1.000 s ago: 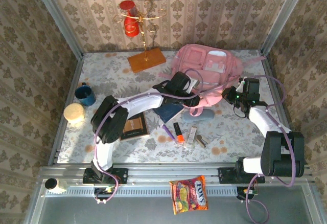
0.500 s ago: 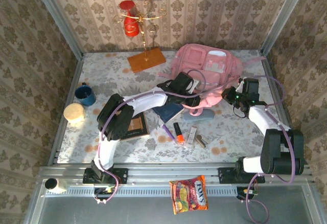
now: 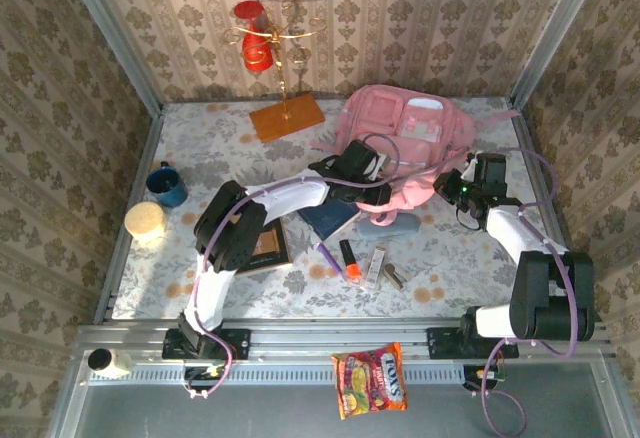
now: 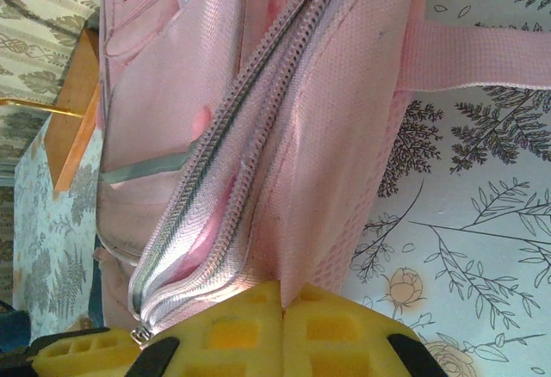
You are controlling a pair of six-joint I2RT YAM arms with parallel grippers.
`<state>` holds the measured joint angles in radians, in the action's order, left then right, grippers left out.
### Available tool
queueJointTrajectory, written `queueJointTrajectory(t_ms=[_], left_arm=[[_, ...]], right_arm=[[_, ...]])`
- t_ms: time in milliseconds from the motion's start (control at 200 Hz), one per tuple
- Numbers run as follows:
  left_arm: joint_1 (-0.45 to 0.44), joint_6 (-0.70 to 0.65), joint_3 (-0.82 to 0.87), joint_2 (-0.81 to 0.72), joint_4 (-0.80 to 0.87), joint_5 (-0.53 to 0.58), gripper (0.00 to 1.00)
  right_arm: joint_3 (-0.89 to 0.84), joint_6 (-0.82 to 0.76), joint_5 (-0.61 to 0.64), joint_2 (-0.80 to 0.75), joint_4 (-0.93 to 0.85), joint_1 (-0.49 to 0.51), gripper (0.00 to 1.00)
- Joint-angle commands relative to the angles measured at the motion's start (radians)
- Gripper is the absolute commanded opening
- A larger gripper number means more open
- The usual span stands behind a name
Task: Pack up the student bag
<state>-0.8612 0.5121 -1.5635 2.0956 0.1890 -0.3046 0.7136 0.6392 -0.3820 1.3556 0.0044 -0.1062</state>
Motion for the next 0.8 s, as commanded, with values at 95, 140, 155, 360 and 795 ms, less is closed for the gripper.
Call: queueJointTrajectory(t_ms=[95, 140, 155, 360, 795], left_arm=[[0.038, 0.116, 0.045, 0.023, -0.096, -0.029, 0.24], [0.036, 0.11, 0.042, 0.023, -0.087, -0.017, 0.25], [0.035, 0.108, 0.043, 0.023, -0.084, -0.014, 0.25], [0.033, 0.129, 0.052, 0.029, -0.075, 0.023, 0.24], [-0.018, 0.03, -0.008, 0.073, 0.053, 0.204, 0.23]], right_arm=[[0.009, 0.004, -0.031, -0.007, 0.076, 0.008, 0.0], [0.008, 0.004, -0.032, -0.006, 0.075, 0.008, 0.0], [0.009, 0.004, -0.031, -0.006, 0.075, 0.008, 0.0], [0.004, 0.003, -0.03, -0.005, 0.076, 0.008, 0.0], [0.003, 0.0, -0.029, -0.007, 0.074, 0.008, 0.0]])
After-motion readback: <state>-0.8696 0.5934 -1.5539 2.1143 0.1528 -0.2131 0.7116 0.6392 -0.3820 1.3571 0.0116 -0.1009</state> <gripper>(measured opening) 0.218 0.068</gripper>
